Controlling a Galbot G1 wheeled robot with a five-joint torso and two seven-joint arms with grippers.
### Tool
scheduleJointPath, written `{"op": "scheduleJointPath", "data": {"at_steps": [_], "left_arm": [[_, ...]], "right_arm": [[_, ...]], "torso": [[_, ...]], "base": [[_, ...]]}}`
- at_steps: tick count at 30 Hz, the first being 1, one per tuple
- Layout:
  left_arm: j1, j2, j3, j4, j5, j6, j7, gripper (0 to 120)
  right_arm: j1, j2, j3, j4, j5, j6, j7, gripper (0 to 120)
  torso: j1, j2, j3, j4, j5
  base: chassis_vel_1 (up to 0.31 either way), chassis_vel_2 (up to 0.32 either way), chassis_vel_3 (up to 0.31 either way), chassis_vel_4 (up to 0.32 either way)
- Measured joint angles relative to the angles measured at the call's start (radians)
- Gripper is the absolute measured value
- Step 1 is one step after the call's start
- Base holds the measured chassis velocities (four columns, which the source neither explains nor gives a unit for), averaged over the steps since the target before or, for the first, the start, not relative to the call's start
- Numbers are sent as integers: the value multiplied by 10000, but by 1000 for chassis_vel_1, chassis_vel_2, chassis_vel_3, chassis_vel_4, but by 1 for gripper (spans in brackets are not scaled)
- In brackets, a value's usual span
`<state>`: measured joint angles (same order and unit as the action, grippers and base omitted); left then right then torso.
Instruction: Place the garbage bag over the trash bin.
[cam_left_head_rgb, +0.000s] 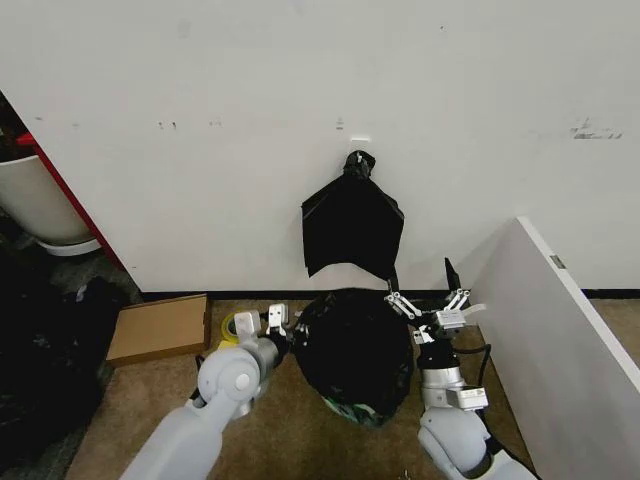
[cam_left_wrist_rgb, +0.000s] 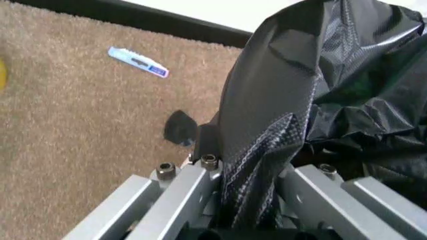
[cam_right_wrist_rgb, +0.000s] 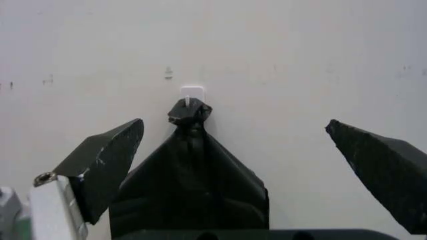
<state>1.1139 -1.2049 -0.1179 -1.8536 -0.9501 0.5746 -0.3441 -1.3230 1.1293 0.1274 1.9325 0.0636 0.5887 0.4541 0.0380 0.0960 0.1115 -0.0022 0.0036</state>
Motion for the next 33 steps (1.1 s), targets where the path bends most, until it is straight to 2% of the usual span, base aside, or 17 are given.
{"op": "scheduleJointPath", "data": {"at_steps": [10,14,15,21,22,25,28,30,33], "left_arm": [[417,-98,64,15,518,-561,193,4],[661,-29,58,-167,841,-685,194,19],[661,-29,58,-167,841,-685,194,19],[932,75,28,-458,1003,-718,151,45],[932,75,28,-458,1003,-718,151,45],[1074,170,-23,-743,1004,-575,14,57],[1222,340,-61,-1159,1038,-281,-251,70],[1273,454,-64,-1320,1083,-186,-367,73],[1392,858,-95,-1753,1144,-67,-650,87]], "right_arm": [[-66,20,-102,13,5,-16,-1,100],[-74,20,-106,14,8,-44,-1,100],[-74,20,-106,14,8,-44,-1,100],[-148,63,-124,77,14,-86,9,100],[-148,63,-124,77,14,-86,9,100],[-186,64,-125,112,10,-107,11,100],[-210,63,-116,122,8,-122,12,100],[-212,64,-109,122,8,-129,14,100],[-206,90,-102,122,24,-192,40,100]], "torso": [[0,0,0,-1,1],[0,0,0,1,2],[0,0,0,1,2],[0,1,0,-1,0],[0,1,0,-1,0],[0,0,0,-1,1],[0,0,0,-1,0],[0,0,0,-1,0],[0,0,0,0,0]], "base": [[0,0,0,0],[0,0,0,0],[0,0,0,0],[0,0,0,0],[0,0,0,0],[0,0,0,0],[0,0,0,0],[0,0,0,0],[0,0,0,0]]}}
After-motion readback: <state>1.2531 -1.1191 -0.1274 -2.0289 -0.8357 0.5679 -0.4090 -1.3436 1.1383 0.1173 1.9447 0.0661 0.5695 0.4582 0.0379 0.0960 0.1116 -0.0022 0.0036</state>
